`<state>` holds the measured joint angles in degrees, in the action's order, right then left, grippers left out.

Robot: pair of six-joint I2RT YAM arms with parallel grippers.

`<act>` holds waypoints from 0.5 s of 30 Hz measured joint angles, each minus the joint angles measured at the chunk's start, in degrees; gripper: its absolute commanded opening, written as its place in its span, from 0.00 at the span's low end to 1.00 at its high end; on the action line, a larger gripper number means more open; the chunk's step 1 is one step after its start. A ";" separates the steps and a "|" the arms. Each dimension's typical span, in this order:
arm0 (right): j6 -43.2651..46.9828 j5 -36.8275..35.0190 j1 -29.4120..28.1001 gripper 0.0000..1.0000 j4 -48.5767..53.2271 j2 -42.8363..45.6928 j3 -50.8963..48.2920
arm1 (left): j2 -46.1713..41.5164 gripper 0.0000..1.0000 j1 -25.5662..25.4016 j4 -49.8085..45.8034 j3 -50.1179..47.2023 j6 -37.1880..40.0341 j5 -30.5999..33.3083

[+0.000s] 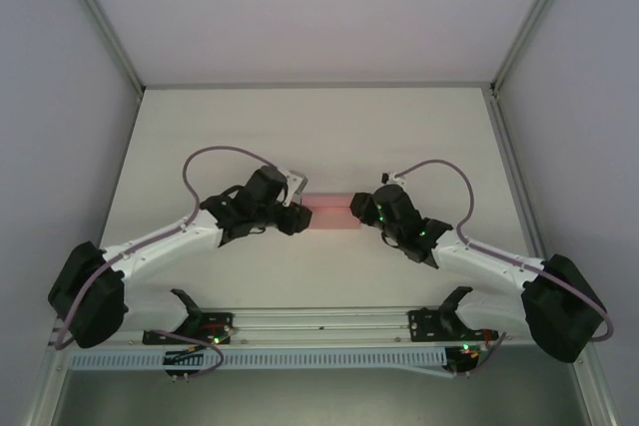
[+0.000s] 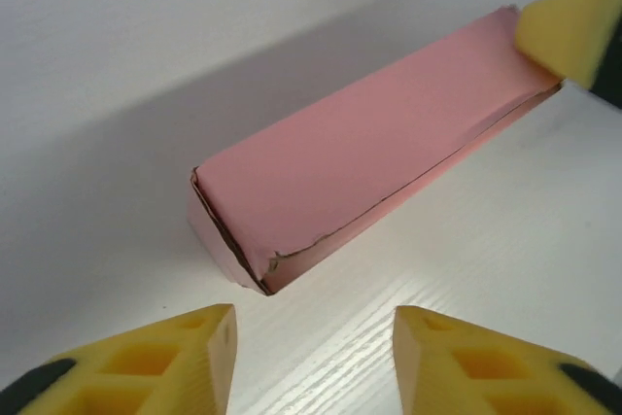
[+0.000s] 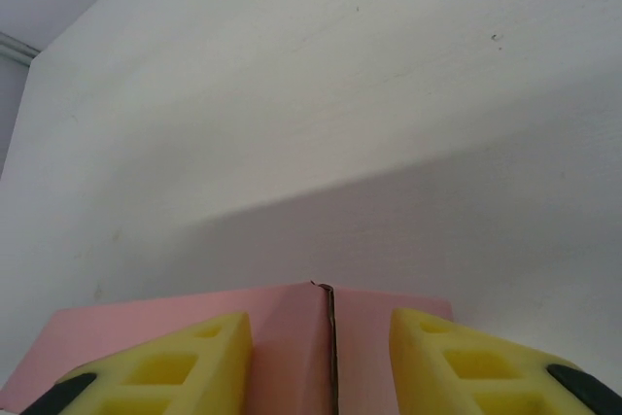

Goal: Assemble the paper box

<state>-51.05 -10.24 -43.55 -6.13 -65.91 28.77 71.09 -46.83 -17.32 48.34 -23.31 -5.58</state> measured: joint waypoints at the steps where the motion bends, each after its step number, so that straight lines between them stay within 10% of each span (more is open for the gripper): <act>1: -0.15 0.00 0.00 0.40 -0.24 -0.04 -0.13 | -0.37 0.70 0.44 -0.09 0.50 -0.61 -0.13; 8: -0.68 0.00 0.00 0.38 -3.19 -0.66 -1.09 | 1.18 0.79 8.39 2.10 1.84 -4.52 -3.98; 15: -0.66 -0.02 0.00 0.37 -5.18 -0.92 -2.05 | 6.64 0.67 11.54 9.38 -0.42 -6.32 -11.98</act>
<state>-51.70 -10.26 -43.55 -11.31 -66.83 26.72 77.73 -35.29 -7.94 47.92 -29.63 -17.56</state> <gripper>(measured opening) 0.376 0.693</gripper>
